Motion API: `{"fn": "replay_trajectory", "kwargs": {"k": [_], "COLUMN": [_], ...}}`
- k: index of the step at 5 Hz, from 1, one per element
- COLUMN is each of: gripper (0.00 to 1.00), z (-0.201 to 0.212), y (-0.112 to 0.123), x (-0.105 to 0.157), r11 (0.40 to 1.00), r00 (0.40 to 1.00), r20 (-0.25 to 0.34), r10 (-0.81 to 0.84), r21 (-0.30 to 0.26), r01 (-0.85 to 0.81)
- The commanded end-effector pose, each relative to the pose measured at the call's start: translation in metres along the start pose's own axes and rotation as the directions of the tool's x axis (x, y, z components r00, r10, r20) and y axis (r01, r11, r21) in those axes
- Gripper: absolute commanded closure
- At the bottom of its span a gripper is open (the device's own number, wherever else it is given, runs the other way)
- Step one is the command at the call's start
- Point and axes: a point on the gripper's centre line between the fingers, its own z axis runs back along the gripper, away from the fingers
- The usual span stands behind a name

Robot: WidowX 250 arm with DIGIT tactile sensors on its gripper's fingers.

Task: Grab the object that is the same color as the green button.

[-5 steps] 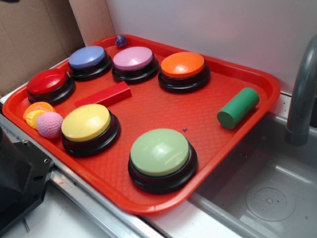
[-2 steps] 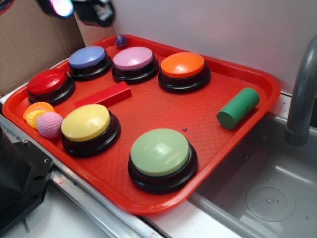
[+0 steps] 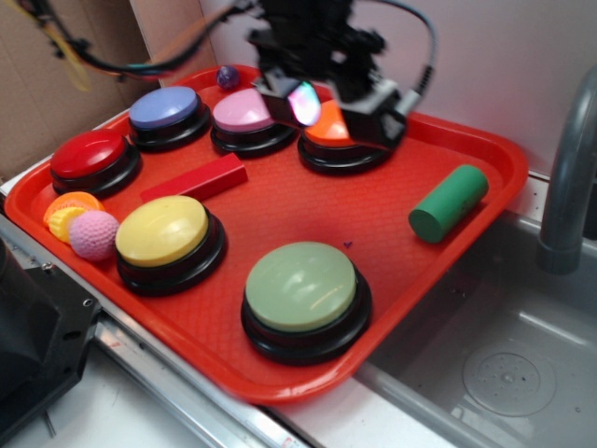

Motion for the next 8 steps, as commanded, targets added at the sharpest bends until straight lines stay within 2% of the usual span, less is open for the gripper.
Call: {"fn": "replay_trajectory", "kwargs": {"k": [1, 2, 3, 6, 7, 8], "gripper": [0.0, 0.0, 0.0, 0.0, 0.0, 0.5], "z": [-0.038, -0.051, -0.059, -0.05, -0.053, -0.056], "y": [-0.046, -0.051, -0.045, -0.001, 0.003, 0.0], "x": [0.035, 0.04, 0.039, 0.026, 0.024, 0.024], "r11": [0.998, 0.999, 0.999, 0.996, 0.996, 0.997], "r00": [0.999, 1.0, 1.0, 0.996, 0.995, 0.996], "r20": [0.032, 0.014, -0.001, -0.022, -0.032, -0.043], "r10": [0.004, -0.002, -0.004, 0.086, 0.091, 0.08], "r21": [-0.062, -0.041, -0.048, -0.028, -0.013, -0.009], "r01": [-0.003, 0.003, 0.004, -0.087, -0.091, -0.081]}}
